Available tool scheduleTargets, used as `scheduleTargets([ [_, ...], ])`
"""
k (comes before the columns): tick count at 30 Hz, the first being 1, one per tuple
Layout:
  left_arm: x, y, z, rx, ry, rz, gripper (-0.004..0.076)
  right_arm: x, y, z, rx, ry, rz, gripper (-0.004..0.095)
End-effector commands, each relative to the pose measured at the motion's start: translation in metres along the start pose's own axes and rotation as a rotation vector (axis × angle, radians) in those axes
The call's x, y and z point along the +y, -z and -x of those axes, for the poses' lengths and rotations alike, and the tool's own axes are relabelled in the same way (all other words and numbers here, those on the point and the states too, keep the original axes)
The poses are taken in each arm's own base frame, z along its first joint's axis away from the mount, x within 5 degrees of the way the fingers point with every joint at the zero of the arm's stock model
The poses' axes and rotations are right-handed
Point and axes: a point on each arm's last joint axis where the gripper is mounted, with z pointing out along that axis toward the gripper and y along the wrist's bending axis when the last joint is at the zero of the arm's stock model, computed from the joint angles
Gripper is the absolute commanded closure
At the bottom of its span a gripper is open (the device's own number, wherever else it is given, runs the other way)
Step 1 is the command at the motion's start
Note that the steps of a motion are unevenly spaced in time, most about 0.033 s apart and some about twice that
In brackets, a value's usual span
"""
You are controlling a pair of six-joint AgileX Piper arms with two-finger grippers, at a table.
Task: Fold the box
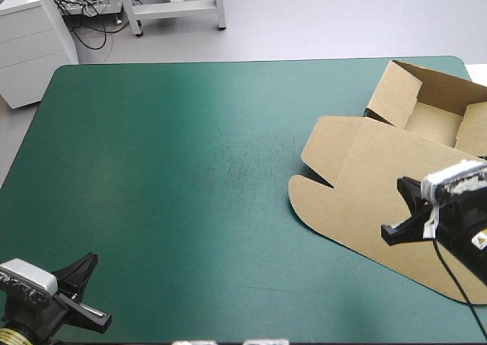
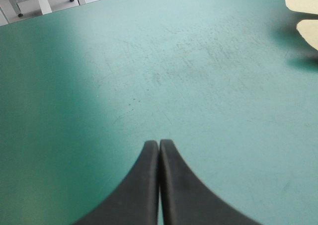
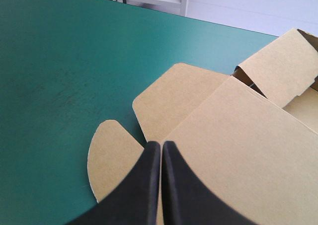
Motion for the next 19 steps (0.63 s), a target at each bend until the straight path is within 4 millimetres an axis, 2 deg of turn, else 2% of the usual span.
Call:
scheduleTargets([
  [1,0.001,0.005,0.006,-0.106,-0.008,0.01,0.0756,0.003,0.008,-0.018,-0.139,-0.003,-0.071,0.0912],
  [9,0.002,0.016,-0.004,-0.155,0.002,0.033,0.0756,0.015,0.015,-0.086,-0.222,-0.007,-0.133,0.0912],
  [14,0.003,0.014,-0.012,-0.142,-0.014,0.051,0.0756,0.023,0.027,-0.108,-0.285,0.021,-0.15,0.0912],
  [19,0.003,0.012,-0.013,-0.155,-0.01,0.048,0.0756,0.028,0.044,-0.116,-0.381,0.02,-0.192,0.0912],
])
